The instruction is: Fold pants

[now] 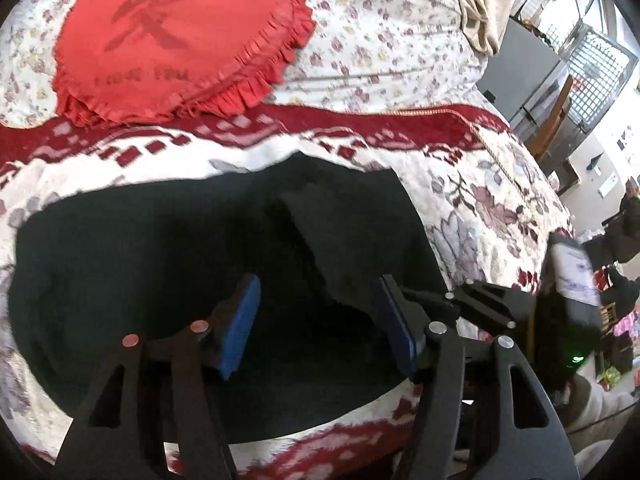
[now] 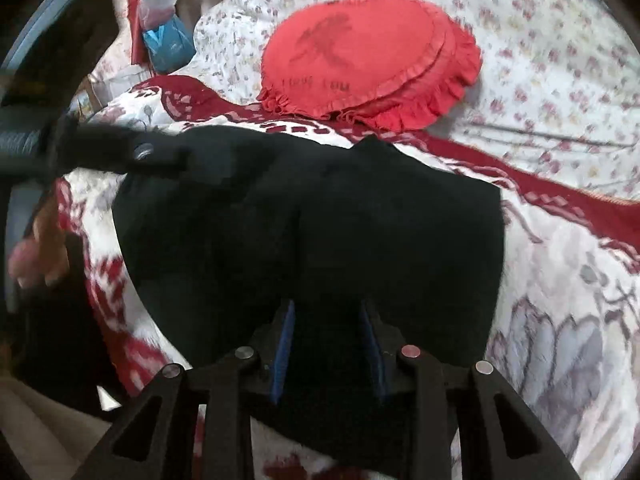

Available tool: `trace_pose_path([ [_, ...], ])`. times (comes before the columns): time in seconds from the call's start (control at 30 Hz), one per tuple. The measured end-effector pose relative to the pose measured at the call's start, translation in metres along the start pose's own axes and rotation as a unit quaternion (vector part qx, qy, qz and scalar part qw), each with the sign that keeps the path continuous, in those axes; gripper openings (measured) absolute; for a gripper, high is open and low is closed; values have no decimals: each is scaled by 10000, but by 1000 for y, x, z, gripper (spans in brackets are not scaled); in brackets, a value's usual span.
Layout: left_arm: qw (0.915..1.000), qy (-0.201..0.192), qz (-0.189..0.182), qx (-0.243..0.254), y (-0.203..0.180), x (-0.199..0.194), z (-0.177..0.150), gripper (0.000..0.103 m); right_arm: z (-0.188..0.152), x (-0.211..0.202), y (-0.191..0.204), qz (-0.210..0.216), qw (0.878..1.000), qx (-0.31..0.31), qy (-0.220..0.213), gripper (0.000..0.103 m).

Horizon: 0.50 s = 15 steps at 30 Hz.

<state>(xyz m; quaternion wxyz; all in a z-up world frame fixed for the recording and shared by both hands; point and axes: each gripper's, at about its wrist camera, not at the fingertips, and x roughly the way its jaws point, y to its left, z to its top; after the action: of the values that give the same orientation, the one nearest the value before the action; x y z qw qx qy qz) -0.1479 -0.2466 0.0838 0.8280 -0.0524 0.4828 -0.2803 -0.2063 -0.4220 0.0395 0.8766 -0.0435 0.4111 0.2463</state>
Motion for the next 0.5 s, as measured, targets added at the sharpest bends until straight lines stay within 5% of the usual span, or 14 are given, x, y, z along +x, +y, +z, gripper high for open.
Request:
trace_pose_path([
  [0.27, 9996, -263, 110, 30, -20, -1, 4, 64, 11, -33, -48, -78, 9948, 947, -363, 31],
  [0.5, 9968, 169, 700, -360, -1, 35, -11, 65, 12, 3, -57, -470, 9952, 856, 111, 32],
])
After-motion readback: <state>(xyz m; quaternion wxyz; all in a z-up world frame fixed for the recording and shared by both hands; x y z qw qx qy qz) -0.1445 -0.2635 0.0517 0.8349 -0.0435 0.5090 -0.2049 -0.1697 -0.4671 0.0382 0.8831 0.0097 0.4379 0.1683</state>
